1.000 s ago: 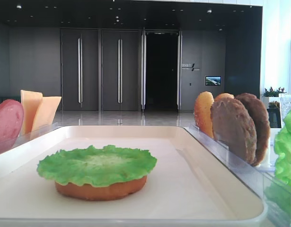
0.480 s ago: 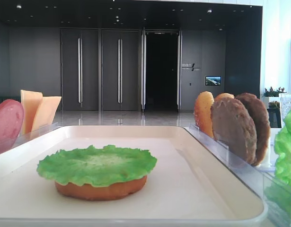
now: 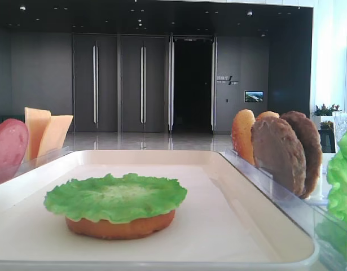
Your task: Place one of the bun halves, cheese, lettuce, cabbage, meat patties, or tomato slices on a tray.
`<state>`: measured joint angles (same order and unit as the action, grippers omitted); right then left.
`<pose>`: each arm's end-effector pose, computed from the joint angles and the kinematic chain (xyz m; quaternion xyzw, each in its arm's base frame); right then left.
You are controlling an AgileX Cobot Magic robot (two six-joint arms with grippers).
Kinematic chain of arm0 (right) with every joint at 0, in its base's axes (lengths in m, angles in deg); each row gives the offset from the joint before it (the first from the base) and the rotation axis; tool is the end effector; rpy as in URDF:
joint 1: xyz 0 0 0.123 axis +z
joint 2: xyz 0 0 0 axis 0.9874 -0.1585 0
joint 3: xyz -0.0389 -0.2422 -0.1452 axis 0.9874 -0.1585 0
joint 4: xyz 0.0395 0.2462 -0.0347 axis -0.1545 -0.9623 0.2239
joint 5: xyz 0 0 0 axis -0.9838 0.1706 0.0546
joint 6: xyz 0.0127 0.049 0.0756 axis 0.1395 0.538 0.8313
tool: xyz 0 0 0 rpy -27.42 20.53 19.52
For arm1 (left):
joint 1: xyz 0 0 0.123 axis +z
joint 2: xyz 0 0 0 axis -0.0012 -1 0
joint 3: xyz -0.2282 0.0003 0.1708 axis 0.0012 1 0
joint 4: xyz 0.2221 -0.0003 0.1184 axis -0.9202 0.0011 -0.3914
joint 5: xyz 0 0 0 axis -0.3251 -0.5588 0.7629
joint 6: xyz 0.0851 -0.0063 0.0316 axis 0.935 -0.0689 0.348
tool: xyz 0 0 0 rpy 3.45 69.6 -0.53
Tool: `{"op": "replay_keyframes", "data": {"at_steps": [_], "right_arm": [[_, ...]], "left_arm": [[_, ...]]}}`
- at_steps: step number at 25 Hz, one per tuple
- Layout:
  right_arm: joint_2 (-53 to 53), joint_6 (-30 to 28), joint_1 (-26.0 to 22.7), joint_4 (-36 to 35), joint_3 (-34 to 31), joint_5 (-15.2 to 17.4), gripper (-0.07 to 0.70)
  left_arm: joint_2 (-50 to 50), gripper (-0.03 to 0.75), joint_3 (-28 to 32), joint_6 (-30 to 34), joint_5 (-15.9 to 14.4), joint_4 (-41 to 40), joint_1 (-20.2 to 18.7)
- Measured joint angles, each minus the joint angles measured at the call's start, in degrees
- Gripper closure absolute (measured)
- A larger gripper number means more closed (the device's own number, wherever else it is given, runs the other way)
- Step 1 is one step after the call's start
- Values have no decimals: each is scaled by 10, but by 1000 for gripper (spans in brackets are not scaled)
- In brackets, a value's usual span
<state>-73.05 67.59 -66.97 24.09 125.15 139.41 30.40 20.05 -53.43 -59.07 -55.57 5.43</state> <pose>0.0506 -0.0188 0.4483 0.0090 0.8561 -0.0696 0.5119 -0.0075 -0.0013 0.2652 -0.0228 0.8673 0.0296 0.4963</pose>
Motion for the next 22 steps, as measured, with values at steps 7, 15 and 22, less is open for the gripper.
{"op": "replay_keyframes", "data": {"at_steps": [7,15,22], "right_arm": [[112,1,0,-3,-66,1,51],[231,-6,0,-39,-128,1,51],[307,-63,0,-130,-192,0,51]], "left_arm": [[0,201,0,0,0,0,0],[0,201,0,0,0,0,0],[0,201,0,0,0,0,0]]}}
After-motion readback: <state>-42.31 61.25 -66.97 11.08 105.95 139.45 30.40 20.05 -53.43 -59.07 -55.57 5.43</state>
